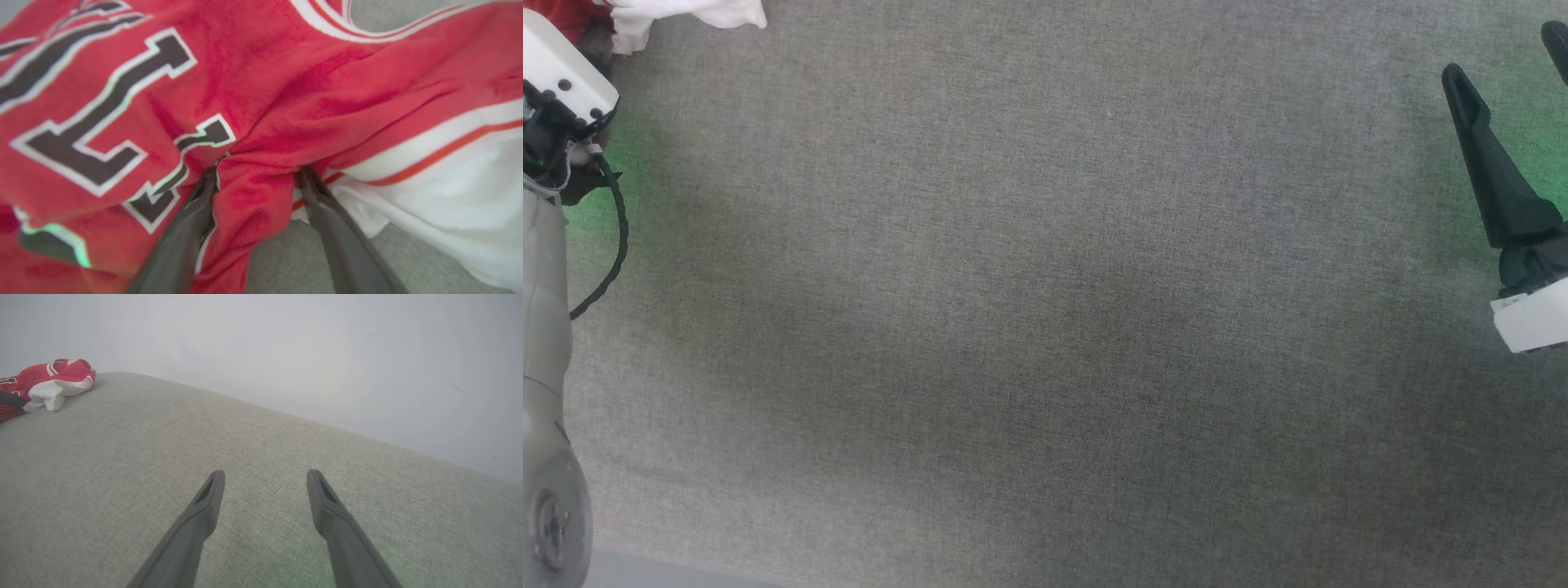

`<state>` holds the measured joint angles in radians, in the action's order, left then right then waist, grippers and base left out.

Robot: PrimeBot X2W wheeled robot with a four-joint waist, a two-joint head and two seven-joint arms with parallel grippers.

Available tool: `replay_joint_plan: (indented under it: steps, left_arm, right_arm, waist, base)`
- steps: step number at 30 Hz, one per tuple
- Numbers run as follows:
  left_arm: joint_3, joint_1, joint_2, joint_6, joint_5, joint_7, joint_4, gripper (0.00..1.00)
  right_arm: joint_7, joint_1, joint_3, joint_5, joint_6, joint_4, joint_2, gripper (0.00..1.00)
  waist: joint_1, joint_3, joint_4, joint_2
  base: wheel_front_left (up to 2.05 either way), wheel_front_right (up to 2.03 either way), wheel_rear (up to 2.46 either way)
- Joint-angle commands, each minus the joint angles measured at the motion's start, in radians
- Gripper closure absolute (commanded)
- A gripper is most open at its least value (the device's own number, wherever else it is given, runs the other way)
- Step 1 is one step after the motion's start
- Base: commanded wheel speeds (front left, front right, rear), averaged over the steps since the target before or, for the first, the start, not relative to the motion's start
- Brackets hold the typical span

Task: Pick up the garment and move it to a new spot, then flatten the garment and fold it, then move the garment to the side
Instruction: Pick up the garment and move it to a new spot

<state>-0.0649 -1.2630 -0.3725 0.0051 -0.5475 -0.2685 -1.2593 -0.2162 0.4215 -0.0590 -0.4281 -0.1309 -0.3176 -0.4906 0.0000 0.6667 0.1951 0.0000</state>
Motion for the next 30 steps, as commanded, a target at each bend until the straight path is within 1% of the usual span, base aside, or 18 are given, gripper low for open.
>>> replay_joint_plan:
  steps: [1,2,3,6,8,11,15,21,25,30]
  left_arm:
    - [0.012,0.052,0.046,0.000,-0.003,-0.045,-0.043,0.68]
    - [0.010,0.049,0.041,0.003,-0.006,-0.020,-0.042,1.00]
    - [0.006,0.041,0.032,0.008,-0.007,0.001,-0.038,1.00]
    - [0.011,0.026,0.023,-0.003,-0.001,0.028,-0.032,1.00]
    - [0.024,0.008,0.005,-0.004,0.014,0.063,-0.022,1.00]
    - [0.039,-0.020,-0.019,-0.020,0.032,0.118,-0.002,1.00]
    - [0.059,-0.037,-0.049,-0.035,0.050,0.185,0.015,1.00]
    - [0.118,-0.067,-0.093,-0.066,0.111,0.287,0.066,1.00]
    - [0.161,-0.084,-0.113,-0.085,0.147,0.316,0.107,1.00]
    - [0.215,-0.090,-0.117,-0.104,0.181,0.304,0.173,1.00]
  right_arm:
    - [-0.005,0.001,0.000,0.007,0.000,-0.005,0.006,0.00]
    - [-0.005,0.002,0.001,0.009,0.000,-0.006,0.007,0.00]
    - [-0.005,0.003,0.001,0.010,0.000,-0.005,0.007,0.00]
    - [-0.002,0.002,0.002,0.010,0.000,0.000,0.009,0.00]
    - [0.005,-0.003,0.006,0.011,0.000,0.008,0.013,0.00]
    - [0.017,-0.010,0.011,0.015,0.000,0.021,0.022,0.00]
    - [0.042,-0.019,0.011,0.017,0.000,0.051,0.043,0.00]
    - [0.085,-0.028,-0.007,0.017,0.000,0.108,0.077,0.00]
    - [0.116,-0.040,-0.013,0.013,0.000,0.149,0.101,0.00]
    - [0.152,-0.066,-0.017,0.010,0.000,0.195,0.130,0.00]
  waist:
    - [0.0000,0.000,0.000,0.0000]
    - [0.0000,-0.001,0.001,0.0000]
    - [0.0000,-0.002,0.002,0.0000]
    - [0.0000,-0.008,0.004,0.0000]
    - [0.0000,-0.020,0.008,0.0000]
    - [0.0000,-0.046,0.014,0.0000]
    - [0.0000,-0.097,0.020,0.0000]
    - [0.0000,-0.190,0.020,0.0000]
    - [0.0000,-0.249,0.016,0.0000]
    - [0.0000,-0.324,0.006,0.0000]
  base:
    - [0.00,0.00,0.00]
    - [0.00,0.00,0.00]
    - [0.00,0.00,0.00]
    - [0.00,0.00,0.00]
    - [0.00,0.00,0.00]
    - [0.00,0.00,0.00]
    - [0.00,0.00,0.00]
    - [0.00,0.00,0.00]
    - [0.00,0.00,0.00]
    - [0.00,0.00,0.00]
